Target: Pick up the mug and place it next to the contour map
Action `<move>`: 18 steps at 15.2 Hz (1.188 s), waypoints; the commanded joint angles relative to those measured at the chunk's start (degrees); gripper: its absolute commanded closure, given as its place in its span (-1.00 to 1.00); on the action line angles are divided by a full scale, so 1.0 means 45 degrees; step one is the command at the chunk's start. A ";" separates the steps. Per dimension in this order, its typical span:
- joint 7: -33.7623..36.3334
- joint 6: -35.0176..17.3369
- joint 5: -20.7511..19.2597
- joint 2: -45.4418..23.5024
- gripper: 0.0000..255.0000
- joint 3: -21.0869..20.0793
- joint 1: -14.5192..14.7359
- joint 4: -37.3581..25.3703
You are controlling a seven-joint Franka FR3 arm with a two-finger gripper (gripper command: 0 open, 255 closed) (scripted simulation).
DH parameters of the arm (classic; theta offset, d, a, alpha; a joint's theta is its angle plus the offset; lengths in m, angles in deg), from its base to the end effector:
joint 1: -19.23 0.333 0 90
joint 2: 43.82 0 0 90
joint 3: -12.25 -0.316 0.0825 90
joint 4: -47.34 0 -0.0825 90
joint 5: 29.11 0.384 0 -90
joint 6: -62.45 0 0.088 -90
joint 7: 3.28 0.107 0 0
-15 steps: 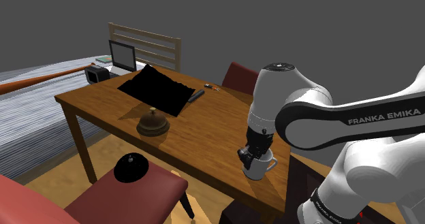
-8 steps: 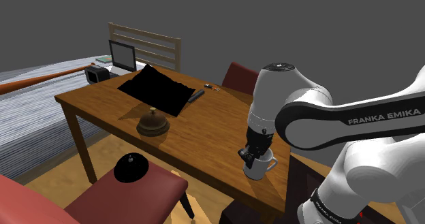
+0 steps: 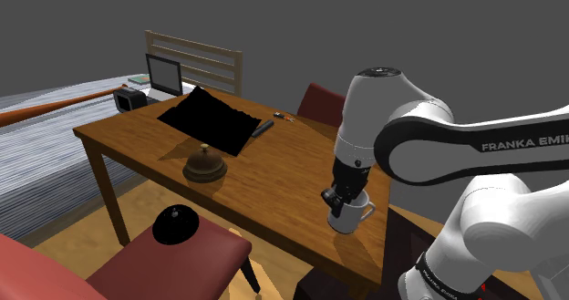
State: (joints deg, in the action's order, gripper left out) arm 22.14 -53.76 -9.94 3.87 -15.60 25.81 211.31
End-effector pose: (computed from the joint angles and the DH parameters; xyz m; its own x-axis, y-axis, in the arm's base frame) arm 0.2494 0.1634 0.3784 0.9884 -0.1516 -0.0006 -0.1513 -0.9863 0.0655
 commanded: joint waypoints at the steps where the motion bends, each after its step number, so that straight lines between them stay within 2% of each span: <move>1: -0.0017 0.0511 -0.0135 0.0246 1.00 0.0169 -0.0027 -0.0265; 18: -0.0064 0.3694 -0.1020 0.0971 1.00 0.1156 -0.0346 -0.2750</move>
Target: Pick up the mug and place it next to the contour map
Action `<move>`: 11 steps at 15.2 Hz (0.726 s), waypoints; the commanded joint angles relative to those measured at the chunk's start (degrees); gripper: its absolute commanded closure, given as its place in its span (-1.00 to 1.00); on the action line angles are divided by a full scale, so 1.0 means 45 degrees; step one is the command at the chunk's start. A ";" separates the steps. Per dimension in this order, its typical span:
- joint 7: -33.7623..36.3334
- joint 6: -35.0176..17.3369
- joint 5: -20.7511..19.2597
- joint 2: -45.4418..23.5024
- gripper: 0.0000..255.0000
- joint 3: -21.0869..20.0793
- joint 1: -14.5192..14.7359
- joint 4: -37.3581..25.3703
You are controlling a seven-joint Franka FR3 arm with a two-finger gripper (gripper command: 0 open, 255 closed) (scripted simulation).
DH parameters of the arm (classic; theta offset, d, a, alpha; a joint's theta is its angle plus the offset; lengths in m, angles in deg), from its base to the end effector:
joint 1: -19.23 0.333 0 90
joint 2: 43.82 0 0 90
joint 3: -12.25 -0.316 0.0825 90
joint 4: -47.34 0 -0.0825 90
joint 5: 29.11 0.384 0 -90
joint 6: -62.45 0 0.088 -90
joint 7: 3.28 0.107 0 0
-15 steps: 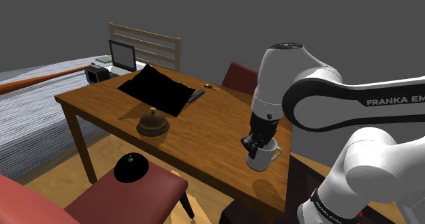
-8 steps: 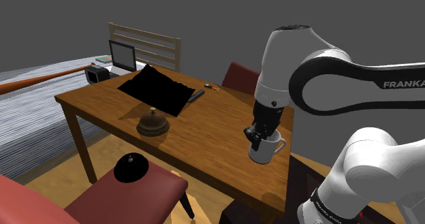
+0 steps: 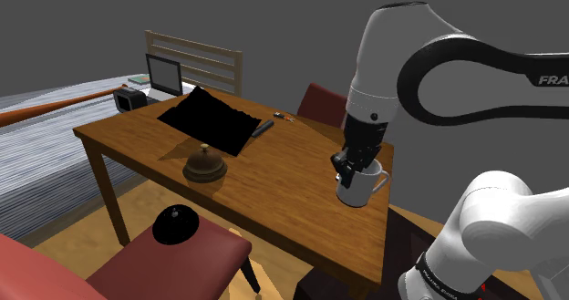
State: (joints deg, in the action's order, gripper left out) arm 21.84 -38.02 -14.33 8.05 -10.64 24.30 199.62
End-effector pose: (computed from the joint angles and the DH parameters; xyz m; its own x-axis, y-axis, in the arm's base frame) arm 0.2498 0.1631 0.4748 0.9885 -0.1515 -0.0009 -0.1511 -0.9863 0.0655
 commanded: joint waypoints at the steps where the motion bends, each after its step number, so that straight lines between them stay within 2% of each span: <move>1: 0.0000 0.0365 -0.0090 0.0045 1.00 0.0103 -0.0031 -0.0319; 11: -0.0002 0.1962 -0.0497 -0.0104 1.00 0.0525 -0.0230 -0.2068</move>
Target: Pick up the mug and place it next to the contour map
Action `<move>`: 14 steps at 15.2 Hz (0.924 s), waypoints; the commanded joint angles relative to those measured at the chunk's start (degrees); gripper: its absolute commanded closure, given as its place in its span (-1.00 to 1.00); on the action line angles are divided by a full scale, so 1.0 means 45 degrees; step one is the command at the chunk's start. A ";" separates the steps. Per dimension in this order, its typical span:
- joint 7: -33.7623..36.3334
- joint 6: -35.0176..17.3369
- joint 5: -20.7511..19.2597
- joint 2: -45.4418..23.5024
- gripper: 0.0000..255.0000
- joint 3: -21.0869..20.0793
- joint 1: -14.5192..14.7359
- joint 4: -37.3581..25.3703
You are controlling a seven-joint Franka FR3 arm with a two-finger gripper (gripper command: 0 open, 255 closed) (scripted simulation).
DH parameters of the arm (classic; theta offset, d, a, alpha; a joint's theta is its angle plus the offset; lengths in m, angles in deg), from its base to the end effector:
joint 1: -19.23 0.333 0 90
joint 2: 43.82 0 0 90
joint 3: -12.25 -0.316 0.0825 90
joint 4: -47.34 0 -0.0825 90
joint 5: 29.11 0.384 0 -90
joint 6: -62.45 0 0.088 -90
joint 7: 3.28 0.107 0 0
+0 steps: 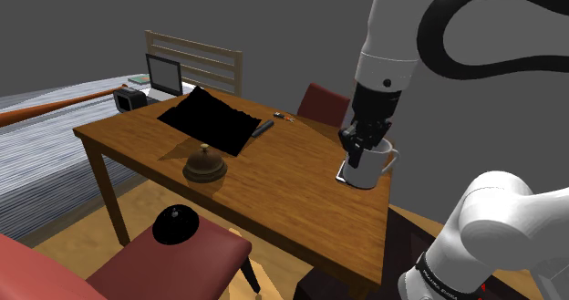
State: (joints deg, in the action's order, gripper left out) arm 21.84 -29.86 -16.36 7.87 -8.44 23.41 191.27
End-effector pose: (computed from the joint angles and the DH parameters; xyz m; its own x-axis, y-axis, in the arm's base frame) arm 0.2482 0.1629 0.5328 0.9884 -0.1516 -0.0010 -0.1512 -0.9863 0.0655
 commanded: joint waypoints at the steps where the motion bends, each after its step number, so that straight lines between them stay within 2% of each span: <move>1: 0.0000 0.0302 -0.0082 -0.0095 1.00 0.0073 -0.0052 -0.0397; 6: 0.0005 0.0943 -0.0230 -0.0255 1.00 0.0217 -0.0133 -0.1196; 14: -0.0488 -0.0666 -0.1199 -0.4171 1.00 0.0139 -0.1354 -0.3486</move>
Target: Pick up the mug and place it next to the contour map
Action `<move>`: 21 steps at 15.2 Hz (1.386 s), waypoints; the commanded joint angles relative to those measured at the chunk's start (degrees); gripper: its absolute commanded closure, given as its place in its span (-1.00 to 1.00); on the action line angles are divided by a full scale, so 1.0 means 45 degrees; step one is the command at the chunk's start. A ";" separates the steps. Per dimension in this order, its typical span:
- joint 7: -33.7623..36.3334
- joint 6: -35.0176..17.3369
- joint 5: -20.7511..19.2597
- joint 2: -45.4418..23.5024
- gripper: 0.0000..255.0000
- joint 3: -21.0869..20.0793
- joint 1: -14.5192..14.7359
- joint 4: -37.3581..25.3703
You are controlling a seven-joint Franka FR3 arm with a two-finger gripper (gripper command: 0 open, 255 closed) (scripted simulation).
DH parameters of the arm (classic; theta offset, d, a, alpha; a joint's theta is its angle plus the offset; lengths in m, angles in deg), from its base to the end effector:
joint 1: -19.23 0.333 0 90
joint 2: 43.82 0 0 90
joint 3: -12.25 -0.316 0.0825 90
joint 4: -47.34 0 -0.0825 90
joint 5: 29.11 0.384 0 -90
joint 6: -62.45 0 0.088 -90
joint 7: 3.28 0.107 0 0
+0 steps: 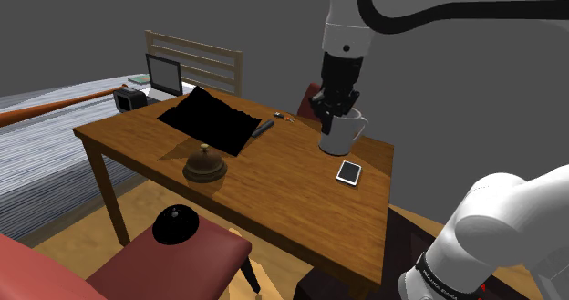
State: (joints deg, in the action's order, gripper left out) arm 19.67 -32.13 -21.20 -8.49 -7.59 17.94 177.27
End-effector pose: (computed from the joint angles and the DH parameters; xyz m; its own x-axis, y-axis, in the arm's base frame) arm 0.3404 0.1547 0.5661 0.9884 -0.1520 -0.0013 -0.1516 -0.9862 0.0660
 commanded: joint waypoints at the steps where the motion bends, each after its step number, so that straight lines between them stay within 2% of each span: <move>1: -0.0026 -0.0295 -0.0258 -0.1034 1.00 -0.0076 -0.0269 -0.0730; 7: 0.0013 -0.0751 -0.1165 -0.4048 1.00 -0.0273 -0.0921 -0.3193; 12: 0.0204 -0.0655 -0.2076 -0.6651 1.00 -0.0437 -0.1214 -0.5737; 17: 0.0421 -0.0060 -0.3112 -0.9425 1.00 -0.0510 -0.1157 -0.8891; 21: 0.0488 0.0931 -0.4034 -1.2014 1.00 -0.0440 -0.0748 -1.2298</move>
State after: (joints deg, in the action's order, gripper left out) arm 21.90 -29.50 -38.04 -58.86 -9.71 14.02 126.98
